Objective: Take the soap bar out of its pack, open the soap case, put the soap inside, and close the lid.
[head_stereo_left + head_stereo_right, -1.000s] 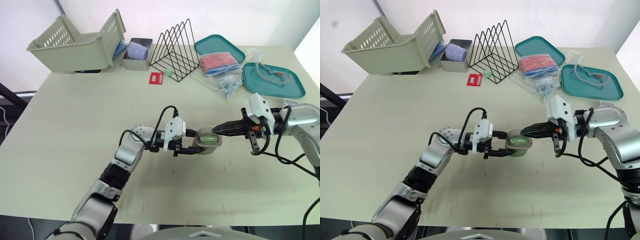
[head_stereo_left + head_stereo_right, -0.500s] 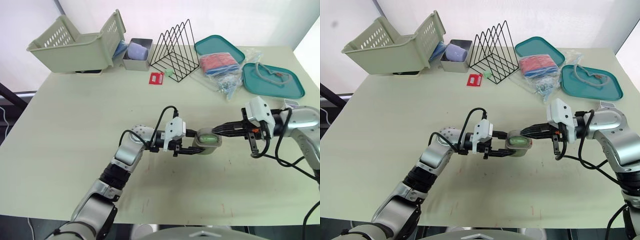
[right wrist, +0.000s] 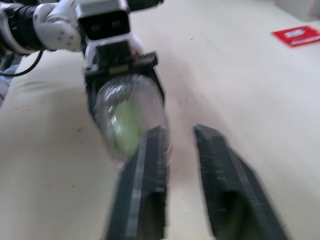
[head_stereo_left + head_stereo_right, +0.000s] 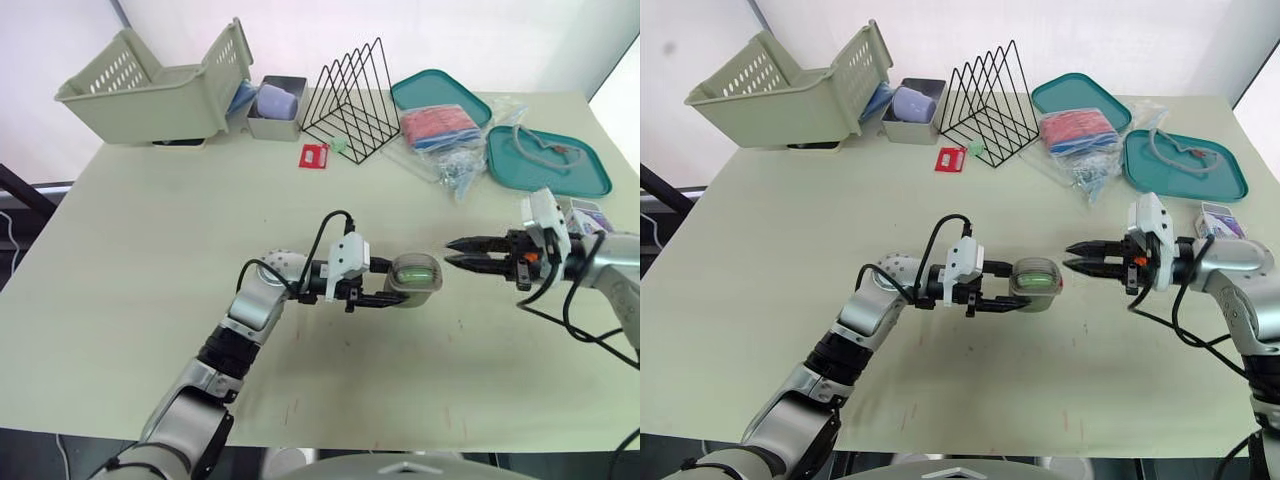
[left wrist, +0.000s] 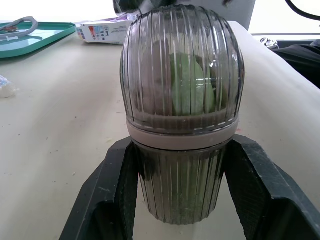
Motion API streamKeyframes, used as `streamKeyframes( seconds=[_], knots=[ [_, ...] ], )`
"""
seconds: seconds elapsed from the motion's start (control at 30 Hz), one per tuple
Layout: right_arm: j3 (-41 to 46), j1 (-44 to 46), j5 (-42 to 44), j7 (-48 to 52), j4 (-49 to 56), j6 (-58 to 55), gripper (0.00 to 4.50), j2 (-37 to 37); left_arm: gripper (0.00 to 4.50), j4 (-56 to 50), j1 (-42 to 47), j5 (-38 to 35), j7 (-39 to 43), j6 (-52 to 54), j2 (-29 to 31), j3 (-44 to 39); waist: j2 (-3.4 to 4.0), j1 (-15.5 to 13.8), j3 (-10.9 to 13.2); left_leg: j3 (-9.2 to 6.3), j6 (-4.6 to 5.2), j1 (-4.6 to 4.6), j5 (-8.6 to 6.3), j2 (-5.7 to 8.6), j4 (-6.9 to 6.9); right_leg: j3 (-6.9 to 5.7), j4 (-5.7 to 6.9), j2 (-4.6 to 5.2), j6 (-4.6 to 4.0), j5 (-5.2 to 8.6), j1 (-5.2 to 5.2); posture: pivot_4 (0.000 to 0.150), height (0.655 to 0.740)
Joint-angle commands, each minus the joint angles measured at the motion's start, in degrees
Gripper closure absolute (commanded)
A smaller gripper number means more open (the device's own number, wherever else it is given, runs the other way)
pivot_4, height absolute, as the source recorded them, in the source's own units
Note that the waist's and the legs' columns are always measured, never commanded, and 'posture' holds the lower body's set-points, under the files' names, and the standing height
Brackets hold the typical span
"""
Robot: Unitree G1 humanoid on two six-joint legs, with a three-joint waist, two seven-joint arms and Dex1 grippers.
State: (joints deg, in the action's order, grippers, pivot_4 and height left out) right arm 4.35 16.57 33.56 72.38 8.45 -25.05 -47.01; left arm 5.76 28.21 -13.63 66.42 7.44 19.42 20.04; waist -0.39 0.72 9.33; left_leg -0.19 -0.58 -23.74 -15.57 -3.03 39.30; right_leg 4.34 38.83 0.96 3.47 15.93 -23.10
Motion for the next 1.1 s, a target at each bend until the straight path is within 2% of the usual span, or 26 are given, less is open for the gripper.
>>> streamKeyframes(
  seconds=[0.03, 0.1, 0.13, 0.17, 0.27, 0.43, 0.6, 0.73, 0.8, 0.9, 1.1],
  knots=[
    [2.61, -4.43, -0.93, 5.29, -1.5, 8.95, 2.05, 0.1, 2.48, -1.31, -0.19, 0.0, -0.75, 0.11, 0.65, -1.29, 0.0, -0.03, 0.0, -0.02, 0.0, 0.0, 0.0, 0.0, 0.0, -0.01, 0.0, 0.0, 0.0, 0.0, 0.0, 0.15, 0.74],
    [2.84, -6.42, -1.96, 6.7, -3.11, 13.19, 1.12, 0.73, 2.48, -1.53, -0.38, -0.08, -0.93, 0.33, 0.78, -1.33, 0.0, 0.03, 0.0, -0.01, 0.0, 0.0, 0.0, 0.0, 0.0, -0.01, 0.0, 0.0, 0.0, 0.0, 0.0, 0.15, 0.74],
    [2.82, -7.14, -2.66, 7.35, -4.02, 15.39, 0.38, 1.02, 2.48, -1.62, -0.44, -0.15, -1.08, 0.53, 0.83, -1.37, 0.0, 0.14, 0.0, 0.01, 0.0, 0.02, 0.0, 0.0, 0.0, 0.01, 0.02, -0.01, 0.0, 0.0, 0.0, 0.15, 0.74],
    [2.8, -7.69, -3.13, 7.89, -4.79, 17.06, 0.03, 1.23, 2.48, -1.73, -0.5, -0.24, -1.23, 0.76, 0.87, -1.44, 0.0, 0.18, 0.0, 0.02, 0.0, 0.03, 0.0, 0.0, 0.0, 0.02, 0.03, -0.01, 0.0, 0.0, 0.0, 0.15, 0.74],
    [3.0, -8.36, -3.83, 9.25, -7.15, 21.64, 0.03, 2.09, 2.48, -2.38, -0.66, -1.41, -1.68, 2.68, 0.69, -2.19, 0.0, 0.15, 0.0, 0.01, 0.0, 0.04, 0.0, 0.0, 0.0, 0.02, 0.04, -0.02, 0.0, 0.0, 0.0, 0.15, 0.74],
    [4.14, -9.16, -3.4, 11.67, -11.2, 27.04, 0.03, 2.56, 2.48, -7.02, -0.6, -10.14, -2.72, 17.16, 0.31, -5.3, 0.01, 0.08, 0.01, 0.0, 0.0, 0.02, 0.0, -0.01, 0.0, 0.01, 0.03, -0.01, 0.0, 0.0, 0.0, 0.15, 0.74],
    [3.96, -8.58, -3.67, 11.07, -11.03, 28.06, 0.03, 2.94, 2.48, -9.66, 1.98, -26.18, -7.52, 50.37, 0.49, -10.42, 0.02, 0.1, 0.01, -0.04, 0.0, 0.01, 0.0, -0.01, 0.01, -0.02, 0.05, 0.0, 0.01, 0.0, 0.0, 0.15, 0.74],
    [3.43, -8.37, -3.92, 10.15, -10.56, 28.08, 0.03, 3.39, 2.48, -2.5, 6.87, -33.45, -15.95, 72.86, -3.87, -18.72, 0.02, 0.03, 0.01, -0.07, 0.0, 0.0, 0.0, 0.0, 0.02, -0.05, 0.04, 0.0, 0.01, 0.01, 0.0, 0.15, 0.74],
    [3.26, -8.25, -4.07, 9.88, -10.51, 28.07, 0.03, 3.43, 2.48, 2.13, 8.91, -34.41, -18.72, 78.98, -5.83, -22.98, 0.01, 0.08, 0.01, -0.09, -0.01, 0.0, 0.0, 0.01, 0.05, -0.07, 0.04, 0.0, 0.01, 0.01, 0.01, 0.15, 0.74],
    [3.1, -8.27, -4.24, 9.5, -10.43, 28.05, 0.03, 3.48, 2.48, 6.81, 10.42, -33.23, -21.72, 82.53, -7.09, -25.78, 0.02, 0.36, 0.01, -0.1, -0.02, 0.01, 0.01, 0.01, 0.03, -0.08, 0.04, 0.0, 0.01, 0.01, 0.01, 0.15, 0.74],
    [2.9, -8.67, -3.65, 9.17, -9.73, 27.11, 0.03, 3.85, 2.48, 14.24, 12.8, -29.64, -26.24, 84.62, -7.39, -25.71, 0.01, 0.07, 0.01, -0.1, -0.21, 0.0, 0.12, 0.02, 0.03, -0.08, 0.05, 0.01, 0.01, 0.0, 0.01, 0.15, 0.74]
  ],
)
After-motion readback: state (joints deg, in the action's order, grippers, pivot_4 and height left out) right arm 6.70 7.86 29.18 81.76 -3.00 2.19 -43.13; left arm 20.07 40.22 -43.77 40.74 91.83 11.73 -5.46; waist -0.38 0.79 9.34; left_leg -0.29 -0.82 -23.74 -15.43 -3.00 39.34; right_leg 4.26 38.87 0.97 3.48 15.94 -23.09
